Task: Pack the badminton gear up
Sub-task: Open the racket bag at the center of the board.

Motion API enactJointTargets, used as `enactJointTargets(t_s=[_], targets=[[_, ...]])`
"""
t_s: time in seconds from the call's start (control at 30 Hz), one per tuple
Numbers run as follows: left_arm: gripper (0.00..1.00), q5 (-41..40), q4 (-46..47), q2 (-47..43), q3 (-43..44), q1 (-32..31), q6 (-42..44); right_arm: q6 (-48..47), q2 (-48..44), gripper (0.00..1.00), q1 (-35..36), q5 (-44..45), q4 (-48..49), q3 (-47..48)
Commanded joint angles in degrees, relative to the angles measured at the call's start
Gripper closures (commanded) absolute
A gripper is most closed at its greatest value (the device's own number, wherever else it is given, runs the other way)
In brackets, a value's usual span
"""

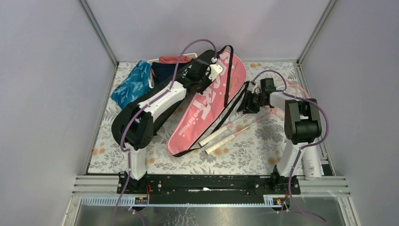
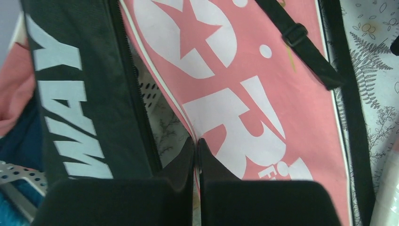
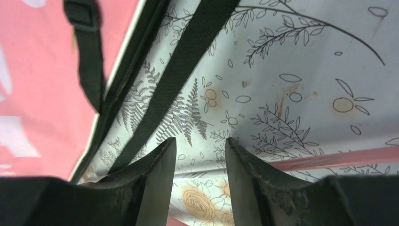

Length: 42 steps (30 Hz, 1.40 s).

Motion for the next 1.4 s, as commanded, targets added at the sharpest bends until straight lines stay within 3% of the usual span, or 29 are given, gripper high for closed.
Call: enactJointTargets(t_s=[0.0,0.23,0.4,0.53,0.77,1.03,1.3,1.37], targets=[[1.0,-1.0,2.3,-4.9,1.3,0.2,5.1,-3.9,-2.1,0.49,0.4,2.7,-5.6,0.6],[1.0,7.4,0.8,-10.2,-1.9,0.3,3.1,-3.2,-4.0,0.36,0.4,-7.9,-2.0,2.0],[1.0,17.7,0.0,-12.5,-3.0,0.3,-3.6,2.4,-5.8,0.16,0.4,-16.2,5.6,-0.5],[1.0,20.7,2.3,-12.9,-4.9,0.3,-11.5,8.1,-6.7,0.09,0.3,-21.0,12.1,-2.9],[1.0,18.8,6.9,-14.0,-7.7,1.7,-19.9,9.7,-7.0,0.07,-0.3,-20.3,14.4,-5.3],[1.0,18.4,13.6,-18.5,-13.0,11.3,-25.6,10.1,-9.7,0.07,-1.2,-17.4,15.9,-5.7],[1.0,15.2,19.0,-21.4,-23.6,15.2,-19.6,9.6,-8.4,0.07,-1.3,-16.8,14.7,-3.9],[0.96,15.4,19.1,-19.8,-24.7,15.2,-17.6,9.3,-8.1,0.08,-1.3,-16.6,14.4,-3.9]])
